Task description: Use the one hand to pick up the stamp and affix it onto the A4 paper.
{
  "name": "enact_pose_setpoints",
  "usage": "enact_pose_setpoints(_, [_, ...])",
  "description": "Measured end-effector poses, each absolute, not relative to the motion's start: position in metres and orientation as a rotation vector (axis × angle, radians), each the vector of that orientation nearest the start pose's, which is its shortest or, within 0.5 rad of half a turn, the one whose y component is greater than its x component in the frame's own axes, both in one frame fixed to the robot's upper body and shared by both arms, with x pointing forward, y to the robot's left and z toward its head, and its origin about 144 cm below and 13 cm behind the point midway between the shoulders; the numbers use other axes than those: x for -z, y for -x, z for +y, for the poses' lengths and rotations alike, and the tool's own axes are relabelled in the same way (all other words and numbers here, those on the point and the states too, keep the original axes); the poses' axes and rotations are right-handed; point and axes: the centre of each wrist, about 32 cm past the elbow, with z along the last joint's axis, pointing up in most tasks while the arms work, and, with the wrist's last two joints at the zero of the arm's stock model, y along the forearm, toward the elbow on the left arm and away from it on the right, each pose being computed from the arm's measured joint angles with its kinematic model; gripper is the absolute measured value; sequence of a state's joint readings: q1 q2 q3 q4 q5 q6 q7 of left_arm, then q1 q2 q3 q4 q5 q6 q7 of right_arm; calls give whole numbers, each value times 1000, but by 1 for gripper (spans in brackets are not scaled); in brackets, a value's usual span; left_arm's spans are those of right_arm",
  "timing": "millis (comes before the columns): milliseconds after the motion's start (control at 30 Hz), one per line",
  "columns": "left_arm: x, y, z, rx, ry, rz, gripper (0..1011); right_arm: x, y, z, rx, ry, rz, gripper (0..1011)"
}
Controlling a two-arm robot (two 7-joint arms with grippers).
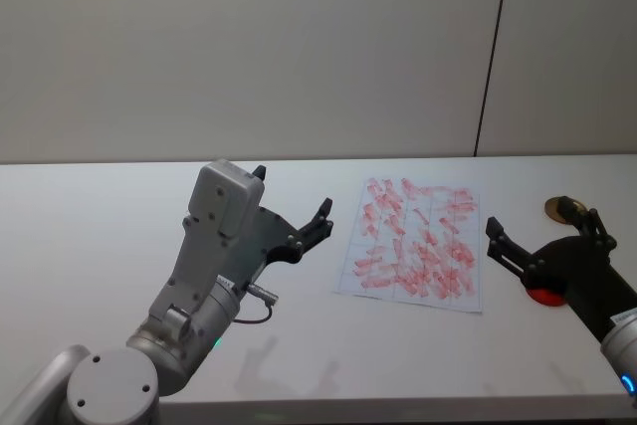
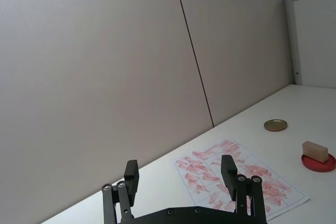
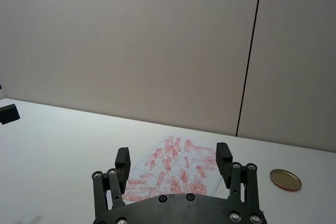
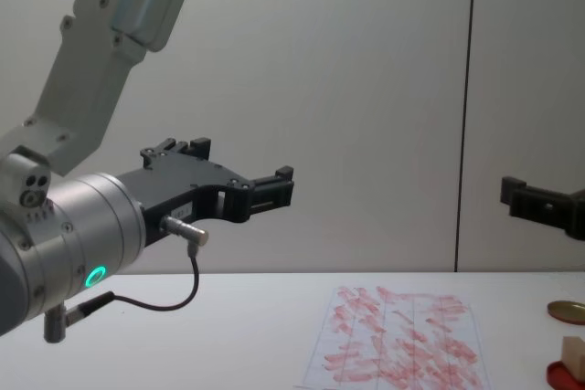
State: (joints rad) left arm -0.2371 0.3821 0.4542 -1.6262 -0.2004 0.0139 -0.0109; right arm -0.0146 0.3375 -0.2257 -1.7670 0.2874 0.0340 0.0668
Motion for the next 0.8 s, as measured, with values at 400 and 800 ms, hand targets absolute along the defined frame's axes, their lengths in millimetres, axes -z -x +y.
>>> enact_pose_setpoints(400, [-1204, -492, 198, -1124, -61, -268, 993, -1189, -443, -237, 1230, -26, -75, 1001])
enact_pose_setpoints(800, [-1204, -492, 198, -1124, -61, -268, 993, -1189, -443, -237, 1230, -26, -75, 1001])
